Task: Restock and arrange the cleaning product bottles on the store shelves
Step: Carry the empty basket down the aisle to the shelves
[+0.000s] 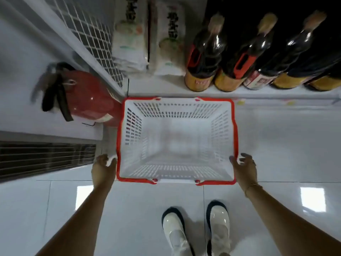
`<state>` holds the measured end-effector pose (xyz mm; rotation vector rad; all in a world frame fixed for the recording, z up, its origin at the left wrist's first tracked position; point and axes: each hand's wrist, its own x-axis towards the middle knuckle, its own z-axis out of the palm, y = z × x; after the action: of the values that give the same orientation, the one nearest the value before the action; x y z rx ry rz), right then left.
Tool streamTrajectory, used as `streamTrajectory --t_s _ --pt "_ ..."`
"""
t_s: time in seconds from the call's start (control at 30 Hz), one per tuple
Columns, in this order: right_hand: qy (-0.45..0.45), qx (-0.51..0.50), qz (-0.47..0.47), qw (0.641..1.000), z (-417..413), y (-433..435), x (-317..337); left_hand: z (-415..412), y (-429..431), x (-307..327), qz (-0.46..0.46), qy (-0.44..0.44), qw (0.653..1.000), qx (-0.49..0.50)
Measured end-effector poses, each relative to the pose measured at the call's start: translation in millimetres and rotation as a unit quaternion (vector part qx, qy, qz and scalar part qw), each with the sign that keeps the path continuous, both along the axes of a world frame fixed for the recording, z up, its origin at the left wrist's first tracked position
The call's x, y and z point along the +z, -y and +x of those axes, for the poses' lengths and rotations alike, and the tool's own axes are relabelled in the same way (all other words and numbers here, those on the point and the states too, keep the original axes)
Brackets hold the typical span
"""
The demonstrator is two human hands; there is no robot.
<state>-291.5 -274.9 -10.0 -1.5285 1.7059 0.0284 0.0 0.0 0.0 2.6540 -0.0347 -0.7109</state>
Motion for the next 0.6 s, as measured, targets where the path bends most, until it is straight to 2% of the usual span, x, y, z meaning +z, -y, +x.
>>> streamTrajectory --t_s 0.1,0.2,0.33,0.47,0.6 --pt "0.022 -0.006 0.0 1.0 7 -1 -27 9 3 -30 0.007 -0.013 1.0 0.013" --pt "0.005 -0.013 -0.022 1.0 12 -3 -46 10 14 -49 -0.035 -0.032 0.999 0.007" --pt "-0.045 -0.002 -0.074 0.996 12 -2 -58 3 29 -62 -0.047 0.013 0.998 0.029" --pt "-0.051 0.0 -0.088 0.995 10 0 -56 -13 30 -56 -0.031 0.062 0.994 0.081" --pt "-0.05 0.029 -0.082 0.995 1 1 -25 -36 23 -24 -0.013 0.06 0.991 0.117"
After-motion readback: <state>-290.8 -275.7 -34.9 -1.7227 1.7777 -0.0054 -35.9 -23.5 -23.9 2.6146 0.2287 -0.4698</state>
